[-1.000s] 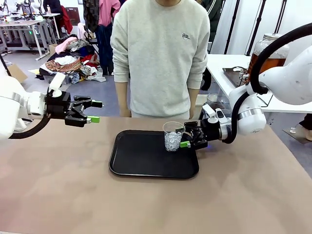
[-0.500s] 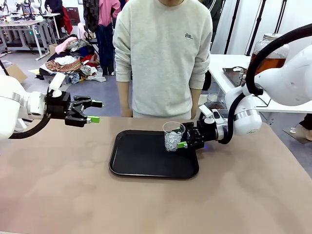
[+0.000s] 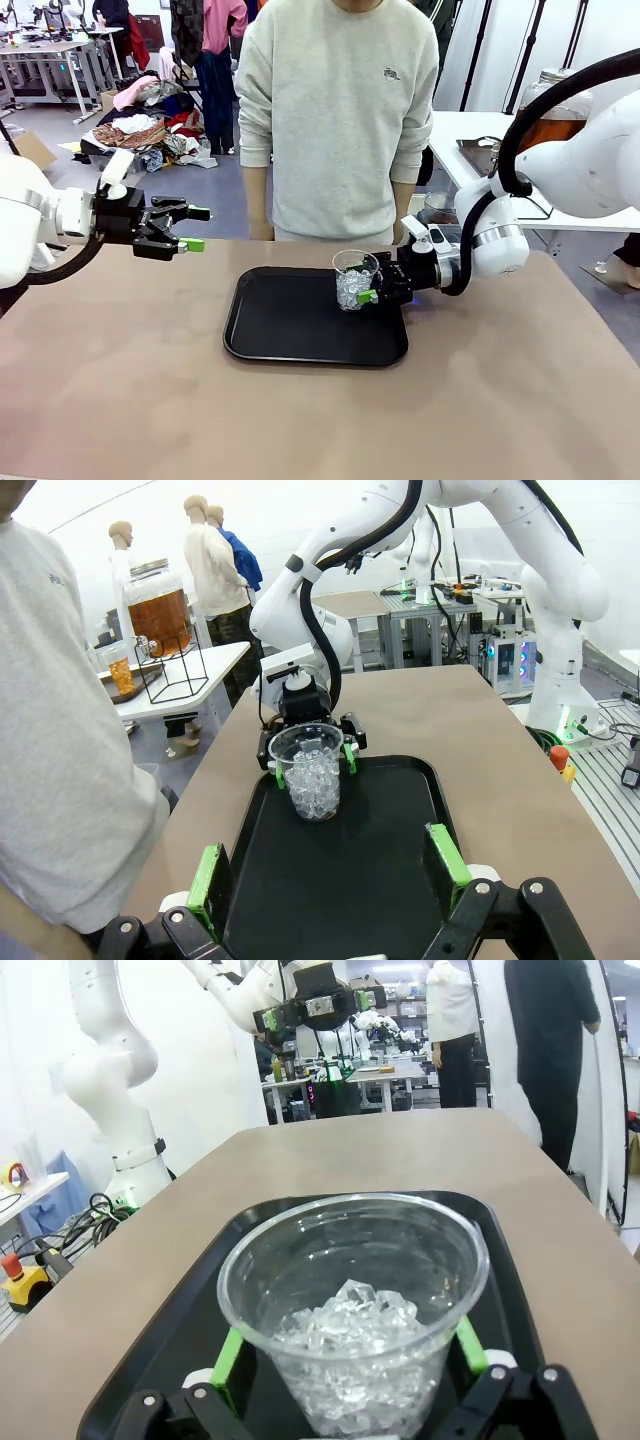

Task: Pour the drink into the iced cup.
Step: Pick up the iced cup indicated by the human and present it to them.

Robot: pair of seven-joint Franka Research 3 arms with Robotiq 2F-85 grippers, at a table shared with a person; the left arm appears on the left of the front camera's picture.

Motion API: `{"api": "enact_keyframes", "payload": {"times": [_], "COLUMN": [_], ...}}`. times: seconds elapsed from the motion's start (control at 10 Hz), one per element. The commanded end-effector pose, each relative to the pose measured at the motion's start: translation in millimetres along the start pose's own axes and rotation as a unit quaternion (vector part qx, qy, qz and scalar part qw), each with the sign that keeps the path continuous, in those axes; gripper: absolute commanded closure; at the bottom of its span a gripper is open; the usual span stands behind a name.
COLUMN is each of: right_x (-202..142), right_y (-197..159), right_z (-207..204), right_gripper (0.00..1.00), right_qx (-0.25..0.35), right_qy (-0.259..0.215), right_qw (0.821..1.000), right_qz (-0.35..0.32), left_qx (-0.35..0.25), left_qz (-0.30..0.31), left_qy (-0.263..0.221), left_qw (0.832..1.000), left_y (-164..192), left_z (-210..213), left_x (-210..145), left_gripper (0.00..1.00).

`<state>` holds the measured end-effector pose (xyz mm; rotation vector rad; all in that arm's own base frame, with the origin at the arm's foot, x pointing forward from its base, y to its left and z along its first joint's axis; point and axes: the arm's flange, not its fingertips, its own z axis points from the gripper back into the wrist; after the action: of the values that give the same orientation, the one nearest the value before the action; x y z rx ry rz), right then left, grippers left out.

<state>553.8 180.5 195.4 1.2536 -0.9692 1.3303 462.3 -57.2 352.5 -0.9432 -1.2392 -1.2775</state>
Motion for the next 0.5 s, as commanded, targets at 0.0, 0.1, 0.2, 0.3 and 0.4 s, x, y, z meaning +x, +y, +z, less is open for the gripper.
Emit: {"api": "enact_keyframes", "payload": {"times": [0.0, 0.1, 0.2, 0.3, 0.4], "right_x": [4.3, 5.2, 5.9, 6.6, 7.2], "right_y": [-11.9, -12.8, -14.1, -14.4, -14.6], "right_z": [-11.7, -14.4, -16.8, -18.6, -19.0], "right_gripper": [0.00, 0.00, 0.00, 0.00, 0.00], "right_qx": [-0.009, -0.011, -0.014, -0.013, -0.015], "right_qy": [-0.014, -0.014, -0.013, -0.013, -0.012], "right_qw": [1.000, 1.000, 1.000, 1.000, 1.000], "right_qz": [-0.017, -0.017, -0.018, -0.019, -0.020], "left_qx": [0.001, 0.001, 0.001, 0.001, 0.001], "left_qz": [-0.002, -0.002, -0.002, -0.002, -0.002], "left_qy": [0.000, 0.000, 0.000, 0.000, 0.000], "left_qw": [1.000, 1.000, 1.000, 1.000, 1.000], "left_y": [-0.5, -0.5, -0.5, -0.5, -0.5], "left_z": [0.9, 0.9, 0.9, 0.9, 0.9], "left_x": [0.6, 0.6, 0.6, 0.6, 0.6], "left_gripper": [0.00, 0.00, 0.00, 0.00, 0.00]}}
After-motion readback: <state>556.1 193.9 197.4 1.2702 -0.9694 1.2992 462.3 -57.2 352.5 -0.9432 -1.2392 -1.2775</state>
